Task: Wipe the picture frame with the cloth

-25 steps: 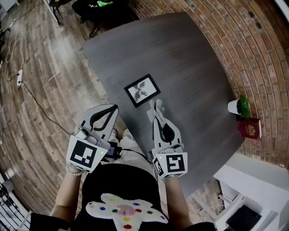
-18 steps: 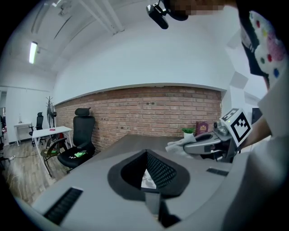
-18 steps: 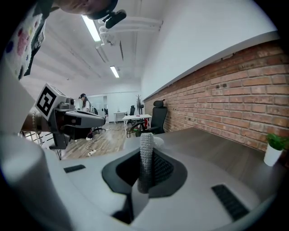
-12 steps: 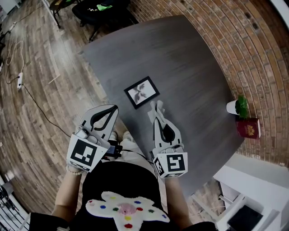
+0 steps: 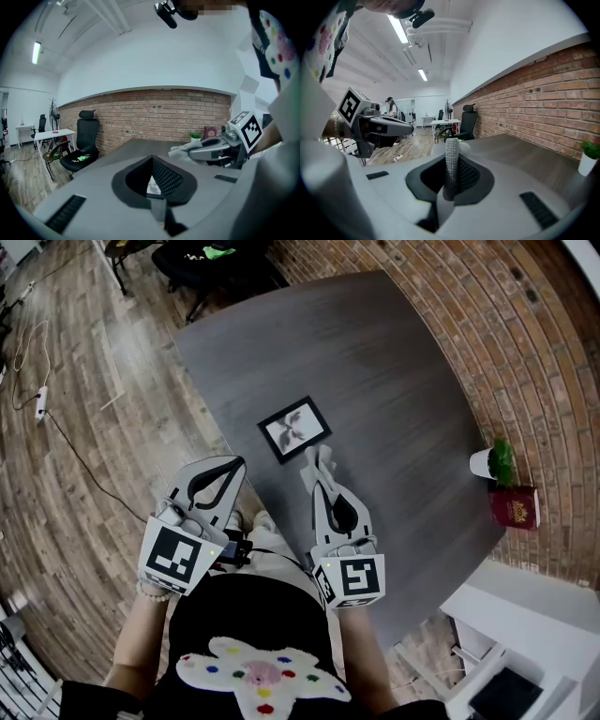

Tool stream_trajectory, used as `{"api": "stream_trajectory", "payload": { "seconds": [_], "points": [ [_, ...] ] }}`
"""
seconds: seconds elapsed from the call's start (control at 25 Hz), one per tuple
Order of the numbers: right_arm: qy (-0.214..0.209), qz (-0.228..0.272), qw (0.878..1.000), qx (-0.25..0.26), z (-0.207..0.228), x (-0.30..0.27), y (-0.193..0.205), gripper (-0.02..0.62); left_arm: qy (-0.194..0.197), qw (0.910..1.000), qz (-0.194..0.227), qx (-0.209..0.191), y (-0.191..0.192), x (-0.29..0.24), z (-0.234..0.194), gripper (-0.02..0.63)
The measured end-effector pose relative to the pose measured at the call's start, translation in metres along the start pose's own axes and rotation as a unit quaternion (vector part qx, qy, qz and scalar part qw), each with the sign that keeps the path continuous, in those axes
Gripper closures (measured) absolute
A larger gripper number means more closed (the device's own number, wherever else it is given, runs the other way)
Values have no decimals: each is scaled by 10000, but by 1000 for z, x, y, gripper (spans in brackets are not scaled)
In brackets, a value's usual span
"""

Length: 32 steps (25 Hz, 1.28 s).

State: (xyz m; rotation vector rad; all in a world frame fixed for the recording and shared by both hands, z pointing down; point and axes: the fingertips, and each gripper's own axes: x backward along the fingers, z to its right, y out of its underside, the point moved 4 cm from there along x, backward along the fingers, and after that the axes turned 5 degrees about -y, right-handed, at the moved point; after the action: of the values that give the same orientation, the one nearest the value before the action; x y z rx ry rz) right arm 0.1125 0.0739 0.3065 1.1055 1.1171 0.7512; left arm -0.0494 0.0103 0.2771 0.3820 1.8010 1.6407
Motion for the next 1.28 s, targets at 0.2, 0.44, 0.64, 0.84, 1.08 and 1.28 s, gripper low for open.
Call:
{"api": "stream_trajectory", "payload": {
  "seconds": [0.2,0.44,0.64,0.84,1.08,1.28],
  "points": [
    [-13,-19,10000,17,-3,-1,2,571,-37,9999,-119,104,8,2,0,595],
    [-59,-61,10000,47,-3,-1,3,571,-45,9999,-128,97,9,2,1,595],
    [-55,-68,10000,47,-3,-1,3,571,-47,9998,-150,113,10,2,0,595],
    [-59,-91,9999,56,-4,-3,4,571,-40,9998,-159,111,11,1,-1,595],
    [-75,-99,9999,57,-4,-3,4,571,-39,9999,-72,78,6,-1,-2,595],
    [-76,-118,9999,62,-4,-4,5,571,-54,9998,-132,126,10,0,-3,595]
  ]
}}
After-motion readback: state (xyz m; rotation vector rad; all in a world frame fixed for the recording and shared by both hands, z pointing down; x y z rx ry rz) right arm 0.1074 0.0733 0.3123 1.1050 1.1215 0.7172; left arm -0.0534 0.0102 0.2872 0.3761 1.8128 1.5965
